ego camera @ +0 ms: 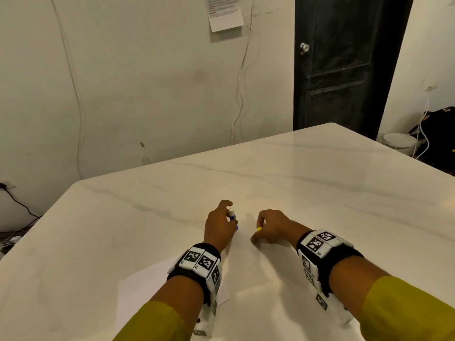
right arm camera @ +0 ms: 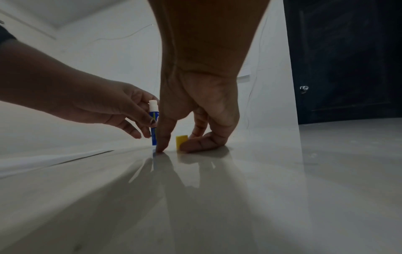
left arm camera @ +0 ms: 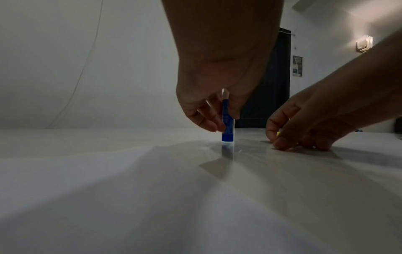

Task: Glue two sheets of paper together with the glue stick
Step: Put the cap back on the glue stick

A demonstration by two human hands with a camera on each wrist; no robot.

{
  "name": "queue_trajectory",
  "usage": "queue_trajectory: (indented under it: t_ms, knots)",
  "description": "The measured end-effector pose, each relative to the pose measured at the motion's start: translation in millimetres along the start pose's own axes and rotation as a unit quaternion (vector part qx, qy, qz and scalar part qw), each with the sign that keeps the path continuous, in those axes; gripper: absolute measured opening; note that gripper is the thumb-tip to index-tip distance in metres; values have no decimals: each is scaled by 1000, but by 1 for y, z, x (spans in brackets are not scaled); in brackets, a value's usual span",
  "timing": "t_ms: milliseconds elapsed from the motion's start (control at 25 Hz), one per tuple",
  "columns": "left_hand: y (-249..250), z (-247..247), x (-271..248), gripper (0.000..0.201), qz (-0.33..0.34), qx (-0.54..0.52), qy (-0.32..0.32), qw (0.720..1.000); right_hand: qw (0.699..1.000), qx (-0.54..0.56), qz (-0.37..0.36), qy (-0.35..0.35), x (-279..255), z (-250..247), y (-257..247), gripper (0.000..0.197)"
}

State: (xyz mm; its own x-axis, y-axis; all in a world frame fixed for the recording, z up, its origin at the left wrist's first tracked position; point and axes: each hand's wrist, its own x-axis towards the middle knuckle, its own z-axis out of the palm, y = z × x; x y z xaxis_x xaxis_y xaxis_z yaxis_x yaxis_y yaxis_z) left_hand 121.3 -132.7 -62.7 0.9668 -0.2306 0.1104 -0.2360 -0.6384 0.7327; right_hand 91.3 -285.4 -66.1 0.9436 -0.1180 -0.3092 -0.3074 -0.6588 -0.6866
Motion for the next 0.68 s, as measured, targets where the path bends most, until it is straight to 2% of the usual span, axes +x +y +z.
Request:
queue_trajectory:
  t_ms: [120,240,320,360,400,480,560,680]
  knots:
    - [2,-12,-19,41,26,-5,21,999,999,-39,9,-15,-5,0,-2,55]
    - [2,-36,-41,49,20,-33,36,999,997,-46,41,-50,-17,-4,-14,84]
    - [2,-56,-50,54,25,-49,50,997,995,-101,15,-20,-27,-6,-30,93]
    - [2,-67,-52,56,31,-52,58,997,994,-107,-12,-3,-34,-6,-40,91]
    - [2,-76,-53,57,35,-56,65,996,997,-65,-37,-5,-41,-5,-50,83]
    - [3,-94,-55,57,36,-82,84,992,988,103,-86,-75,-57,3,-69,59]
    - [4,-108,-57,59,33,-110,91,989,954,224,-134,-146,-70,21,-80,40]
    - [5,-121,-65,63,24,-157,77,984,926,326,-158,-110,-79,48,-91,24]
